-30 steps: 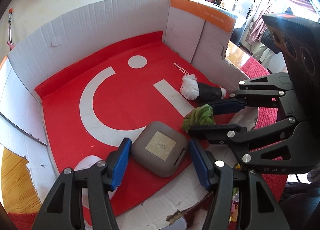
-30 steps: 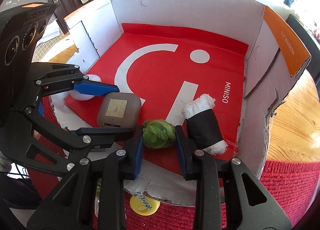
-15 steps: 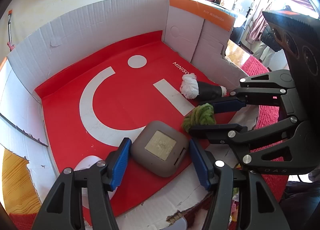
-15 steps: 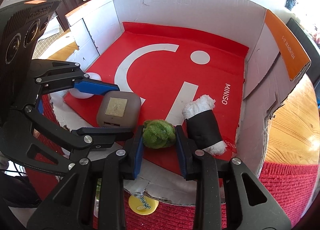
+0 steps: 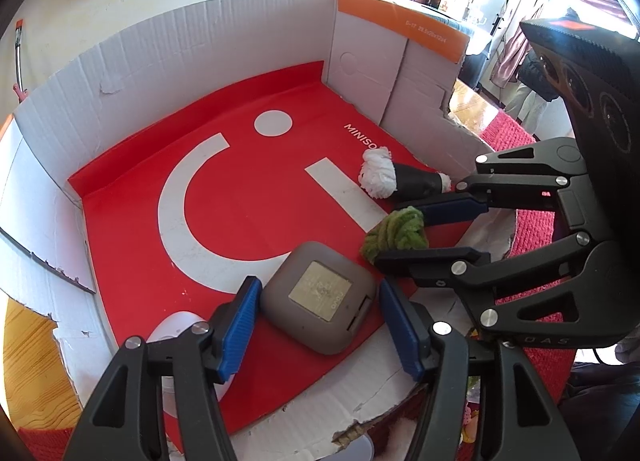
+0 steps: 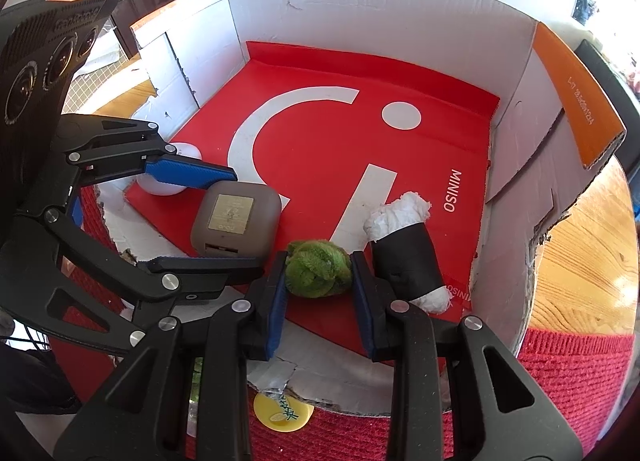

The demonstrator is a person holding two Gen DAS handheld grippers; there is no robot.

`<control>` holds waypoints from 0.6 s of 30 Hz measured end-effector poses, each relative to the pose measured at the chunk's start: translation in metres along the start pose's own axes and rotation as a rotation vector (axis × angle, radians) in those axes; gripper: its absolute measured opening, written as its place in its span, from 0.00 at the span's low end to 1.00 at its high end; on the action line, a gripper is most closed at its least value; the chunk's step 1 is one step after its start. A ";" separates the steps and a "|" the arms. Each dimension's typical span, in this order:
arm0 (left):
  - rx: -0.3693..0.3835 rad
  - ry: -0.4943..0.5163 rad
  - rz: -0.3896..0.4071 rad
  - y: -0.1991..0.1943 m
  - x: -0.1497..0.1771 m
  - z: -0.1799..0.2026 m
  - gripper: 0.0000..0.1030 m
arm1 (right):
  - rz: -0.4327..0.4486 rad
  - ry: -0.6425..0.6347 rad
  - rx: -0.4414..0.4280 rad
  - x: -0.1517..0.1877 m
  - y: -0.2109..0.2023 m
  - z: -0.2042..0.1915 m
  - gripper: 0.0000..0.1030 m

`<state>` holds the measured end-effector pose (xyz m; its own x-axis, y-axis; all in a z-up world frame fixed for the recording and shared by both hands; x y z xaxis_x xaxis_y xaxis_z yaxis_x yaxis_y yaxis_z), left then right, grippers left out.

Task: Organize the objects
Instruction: 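Lower and release the grey case and green yarn ball onto the red sheet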

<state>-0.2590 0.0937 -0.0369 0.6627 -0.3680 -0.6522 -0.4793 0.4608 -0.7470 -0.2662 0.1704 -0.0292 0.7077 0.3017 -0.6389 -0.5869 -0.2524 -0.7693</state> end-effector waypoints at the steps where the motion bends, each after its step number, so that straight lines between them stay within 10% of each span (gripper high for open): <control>1: 0.000 0.000 0.000 0.000 0.000 0.000 0.62 | -0.001 0.000 0.000 0.000 0.000 0.000 0.28; 18: 0.002 0.005 0.006 -0.006 -0.001 0.001 0.65 | -0.003 -0.004 0.002 -0.001 0.002 0.003 0.28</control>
<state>-0.2564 0.0921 -0.0315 0.6571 -0.3694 -0.6571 -0.4816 0.4649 -0.7430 -0.2693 0.1722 -0.0302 0.7076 0.3059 -0.6370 -0.5857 -0.2503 -0.7709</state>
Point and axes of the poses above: each gripper's, at about its wrist camera, not at the fingertips, and y roughly the way its jaws point, z to its right, x to its underside, the point moved 9 cm from there along y, roughly the way its jaws point, and after that the axes turned 11 degrees about z, right-handed, at the moved point
